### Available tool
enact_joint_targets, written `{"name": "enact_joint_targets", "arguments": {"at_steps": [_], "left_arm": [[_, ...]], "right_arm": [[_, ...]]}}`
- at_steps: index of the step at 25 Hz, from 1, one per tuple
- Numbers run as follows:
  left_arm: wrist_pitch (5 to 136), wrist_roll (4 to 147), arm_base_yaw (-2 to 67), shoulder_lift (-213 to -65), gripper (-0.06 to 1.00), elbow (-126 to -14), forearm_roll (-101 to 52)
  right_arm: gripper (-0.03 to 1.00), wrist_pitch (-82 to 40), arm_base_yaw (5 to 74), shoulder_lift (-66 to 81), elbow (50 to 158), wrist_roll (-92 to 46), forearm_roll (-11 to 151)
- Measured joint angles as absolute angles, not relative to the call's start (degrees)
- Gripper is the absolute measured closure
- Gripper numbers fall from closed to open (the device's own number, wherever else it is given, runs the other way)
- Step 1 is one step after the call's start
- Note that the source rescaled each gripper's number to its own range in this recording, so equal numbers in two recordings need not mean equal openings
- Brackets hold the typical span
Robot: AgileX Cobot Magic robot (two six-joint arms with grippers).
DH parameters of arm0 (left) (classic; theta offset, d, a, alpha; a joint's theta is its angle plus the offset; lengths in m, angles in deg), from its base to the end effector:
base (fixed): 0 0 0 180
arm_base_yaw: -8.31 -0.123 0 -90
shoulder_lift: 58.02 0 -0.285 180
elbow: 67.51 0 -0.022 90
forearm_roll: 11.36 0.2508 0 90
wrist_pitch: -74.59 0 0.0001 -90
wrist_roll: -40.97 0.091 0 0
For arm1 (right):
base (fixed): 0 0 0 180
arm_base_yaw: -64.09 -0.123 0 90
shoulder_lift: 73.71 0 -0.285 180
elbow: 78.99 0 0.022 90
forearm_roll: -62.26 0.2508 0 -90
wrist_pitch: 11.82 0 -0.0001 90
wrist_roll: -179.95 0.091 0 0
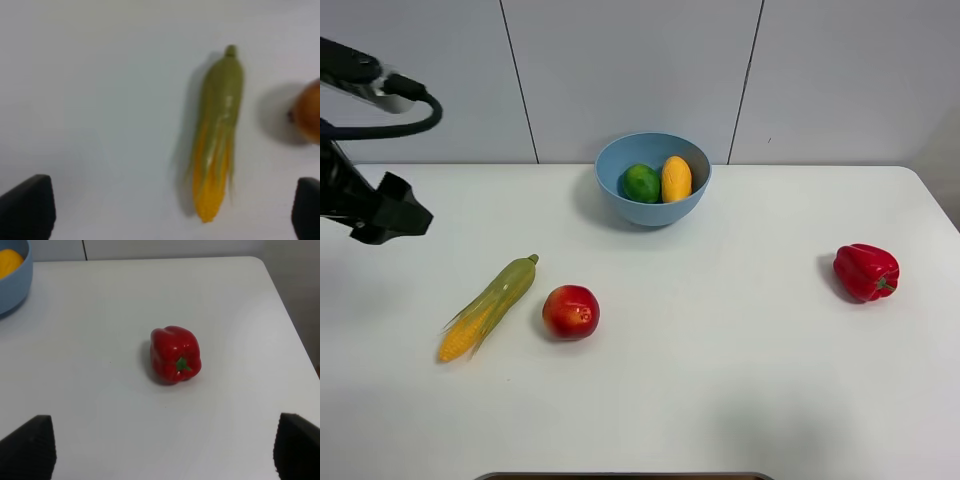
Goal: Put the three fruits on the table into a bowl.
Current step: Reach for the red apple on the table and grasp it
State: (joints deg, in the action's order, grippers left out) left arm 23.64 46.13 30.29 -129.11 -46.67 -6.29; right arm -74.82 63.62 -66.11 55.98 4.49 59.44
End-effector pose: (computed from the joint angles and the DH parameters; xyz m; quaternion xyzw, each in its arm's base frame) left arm 0.2007 -0.0743 0.3338 0.2373 0.9170 -0.0055 0.3206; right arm -0.0146 -0.0041 0.2910 0.0323 0.8455 -0.0012 0.5331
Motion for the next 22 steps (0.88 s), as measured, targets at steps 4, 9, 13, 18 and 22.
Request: {"name": "enact_joint_targets", "arguments": {"at_steps": [4,9,13,18,22], "left_arm": [[22.99,47.29,40.18,-133.09,0.07,-49.69,-5.47],[22.96,50.30,48.33,-138.57,0.07,-50.94,-4.94],[24.14,53.40,50.07,-142.88,0.07,-51.73,-3.37],[24.72,54.61,50.27,-150.30,0.07,-56.46,-3.86],[25.56,51.73,50.27,-155.44,0.07,-62.07,-6.90]], "right_arm": [[0.05,-74.82,63.62,-66.11,55.98,4.49,59.44],[0.05,-74.82,63.62,-66.11,55.98,4.49,59.44],[0.05,-74.82,63.62,-66.11,55.98,4.49,59.44],[0.05,-74.82,63.62,-66.11,55.98,4.49,59.44],[0.05,-74.82,63.62,-66.11,55.98,4.49,59.44]]}}
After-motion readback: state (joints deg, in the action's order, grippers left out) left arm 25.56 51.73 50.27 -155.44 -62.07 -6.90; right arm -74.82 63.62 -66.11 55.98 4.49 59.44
